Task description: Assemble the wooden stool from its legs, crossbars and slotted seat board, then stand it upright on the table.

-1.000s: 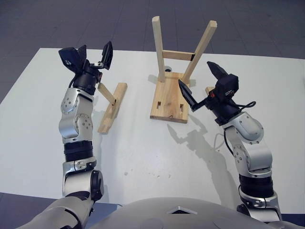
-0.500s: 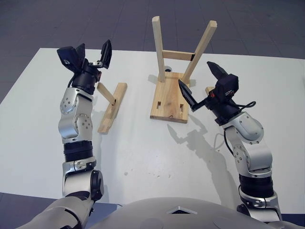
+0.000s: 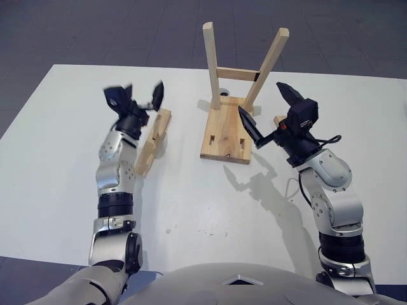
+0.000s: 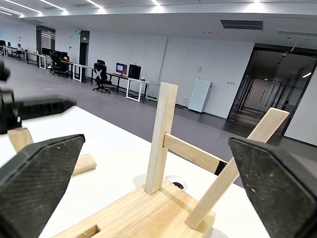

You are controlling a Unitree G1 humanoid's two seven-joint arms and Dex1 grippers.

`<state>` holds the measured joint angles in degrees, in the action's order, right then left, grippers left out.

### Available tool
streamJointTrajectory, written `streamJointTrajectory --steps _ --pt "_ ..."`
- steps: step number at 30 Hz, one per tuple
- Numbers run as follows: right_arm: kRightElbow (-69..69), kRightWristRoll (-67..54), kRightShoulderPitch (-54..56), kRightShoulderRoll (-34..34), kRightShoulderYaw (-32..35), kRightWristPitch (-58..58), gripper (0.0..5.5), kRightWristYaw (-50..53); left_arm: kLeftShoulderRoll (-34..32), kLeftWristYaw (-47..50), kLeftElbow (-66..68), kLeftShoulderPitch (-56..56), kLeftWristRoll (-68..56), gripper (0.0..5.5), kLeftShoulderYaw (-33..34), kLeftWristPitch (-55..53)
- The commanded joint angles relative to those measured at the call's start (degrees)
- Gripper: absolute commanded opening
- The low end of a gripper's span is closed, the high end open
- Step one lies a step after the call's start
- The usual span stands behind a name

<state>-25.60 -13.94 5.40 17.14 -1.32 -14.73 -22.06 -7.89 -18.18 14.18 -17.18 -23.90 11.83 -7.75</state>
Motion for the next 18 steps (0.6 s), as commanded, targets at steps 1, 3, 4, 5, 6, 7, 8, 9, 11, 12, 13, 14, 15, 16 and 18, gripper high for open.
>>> streamJointTrajectory --steps 1,3,4,5,6,7,8,9,11,12,13,14,15,16,18 --pt "-0.5 -0.2 -0.3 -0.3 -0.5 -0.5 5.40 0.0 -1.1 0.8 -5.2 -1.6 -1.3 5.38 1.5 -1.3" --pt "-0.6 -0.1 -0.6 -0.3 -0.7 -0.5 5.40 -0.1 -1.8 1.5 -9.0 -1.9 -2.3 5.38 2.3 -2.5" --pt "-0.6 -0.1 -0.7 -0.3 -0.7 -0.5 5.40 0.0 -2.3 1.6 -11.4 -2.0 -2.8 5.38 2.5 -3.6" --pt "-0.7 -0.1 -0.8 -0.4 -0.8 -0.5 5.40 0.1 -2.8 1.6 -13.9 -1.9 -3.2 5.38 2.4 -4.8" --pt "-0.7 -0.1 -0.8 -0.5 -0.8 -0.6 5.40 0.1 -3.5 1.3 -16.9 -1.4 -3.6 5.38 2.0 -6.1" --pt "-0.7 -0.1 -0.9 -0.5 -0.8 -0.6 5.40 0.1 -4.1 1.2 -19.2 -0.8 -4.0 5.38 1.8 -7.2" --pt "-0.6 0.0 -1.0 -0.6 -0.9 -0.5 5.40 0.1 -4.6 1.3 -21.3 -0.2 -4.1 5.38 1.6 -8.2" --pt "-0.6 0.0 -1.0 -0.6 -0.9 -0.4 5.40 0.1 -5.4 1.2 -23.3 0.7 -4.0 5.38 1.3 -9.2" --pt "-1.1 0.2 -1.6 -0.8 -0.9 -0.4 5.40 0.5 -7.7 -0.1 -26.5 3.0 -3.1 5.38 0.1 -11.6" --pt "-1.3 0.3 -1.8 -0.8 -0.9 -0.4 5.40 0.6 -9.3 -1.2 -28.0 4.9 -2.5 5.38 -0.7 -12.7" --pt "-1.4 0.3 -2.0 -0.7 -0.7 -0.4 5.40 0.7 -10.9 -2.4 -29.5 7.5 -2.4 5.38 -1.3 -14.6" --pt "-1.3 0.3 -2.0 -0.7 -0.5 -0.4 5.40 0.6 -12.3 -3.3 -30.6 9.9 -2.1 5.38 -1.7 -16.1" --pt "-1.3 0.3 -2.1 -0.6 -0.4 -0.4 5.40 0.7 -13.7 -4.1 -31.3 12.7 -1.9 5.38 -1.8 -17.5" --pt "-1.3 0.3 -2.2 -0.5 -0.2 -0.3 5.40 0.7 -14.9 -4.7 -31.4 15.1 -2.0 5.38 -1.8 -19.2" --pt "-1.2 0.3 -2.2 -0.5 -0.1 -0.4 5.40 0.7 -16.8 -6.1 -30.6 18.3 -0.7 5.38 -2.6 -20.4"
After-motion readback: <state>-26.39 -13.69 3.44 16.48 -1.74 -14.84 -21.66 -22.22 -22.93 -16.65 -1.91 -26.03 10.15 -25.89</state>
